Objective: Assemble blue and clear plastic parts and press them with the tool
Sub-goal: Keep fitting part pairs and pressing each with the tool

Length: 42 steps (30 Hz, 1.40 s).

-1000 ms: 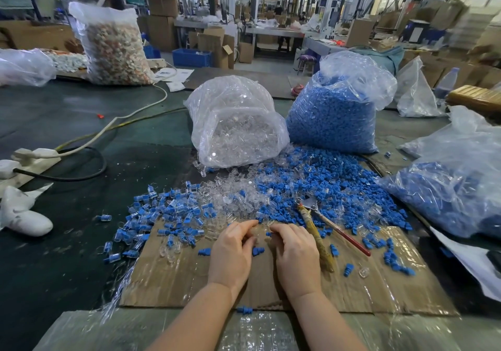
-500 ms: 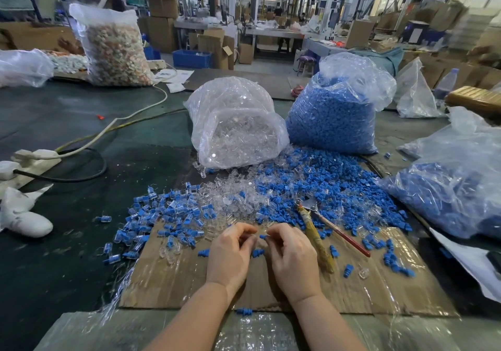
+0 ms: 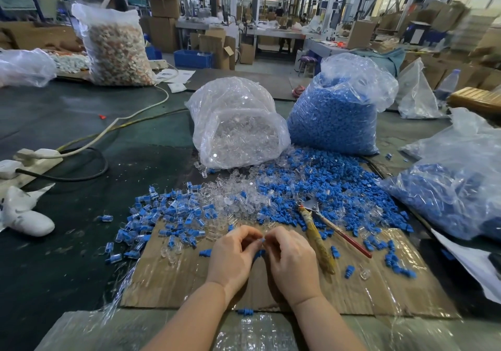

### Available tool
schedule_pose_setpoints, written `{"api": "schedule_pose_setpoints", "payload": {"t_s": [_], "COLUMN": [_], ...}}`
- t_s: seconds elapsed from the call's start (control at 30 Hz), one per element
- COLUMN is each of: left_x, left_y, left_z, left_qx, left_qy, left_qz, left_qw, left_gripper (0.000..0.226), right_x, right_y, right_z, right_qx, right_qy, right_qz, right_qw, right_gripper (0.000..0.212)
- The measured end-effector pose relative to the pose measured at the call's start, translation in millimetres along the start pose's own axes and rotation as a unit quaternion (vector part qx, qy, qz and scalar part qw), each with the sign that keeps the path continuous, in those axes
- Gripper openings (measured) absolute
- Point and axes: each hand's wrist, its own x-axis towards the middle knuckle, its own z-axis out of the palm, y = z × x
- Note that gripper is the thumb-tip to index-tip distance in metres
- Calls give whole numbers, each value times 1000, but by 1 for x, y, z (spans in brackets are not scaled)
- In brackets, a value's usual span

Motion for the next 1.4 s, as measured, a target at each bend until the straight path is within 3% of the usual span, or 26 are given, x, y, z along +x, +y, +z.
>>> {"api": "schedule_pose_setpoints", "payload": {"t_s": [0.17, 0.6, 0.9, 1.03, 1.13, 1.2, 1.27, 1.33, 1.4], "left_x": [0, -1, 0, 2, 2, 1, 1, 1, 2], "left_y": [2, 4, 4, 3, 5, 6, 9, 11, 12], "left_z": [0, -2, -2, -3, -3, -3, -4, -4, -5], "left_qx": [-41, -48, -34, -27, -35, -33, -35, -39, -44], "left_qy": [21, 24, 30, 34, 36, 34, 33, 33, 34], "left_qz": [-11, -4, -4, -14, -30, -37, -40, -44, -50], "left_qw": [999, 999, 999, 999, 998, 998, 998, 998, 997], "left_gripper": [28, 33, 26, 26, 30, 31, 30, 30, 28], "right_x": [-1, 0, 0, 2, 4, 9, 16, 22, 25], "right_y": [0, 2, 2, 2, 7, 14, 26, 37, 42], "right_z": [1, 2, 3, 0, -7, -16, -26, -34, -38], "right_qx": [15, -6, -7, -48, -133, -222, -289, -296, -286], "right_qy": [-4, -2, -9, 22, 53, -19, -130, -202, -234], "right_qz": [15, -18, -24, 2, 80, 190, 303, 357, 363], "right_qw": [1000, 1000, 1000, 999, 986, 956, 899, 863, 855], "right_gripper": [3, 25, 26, 20, 24, 39, 59, 70, 73]}}
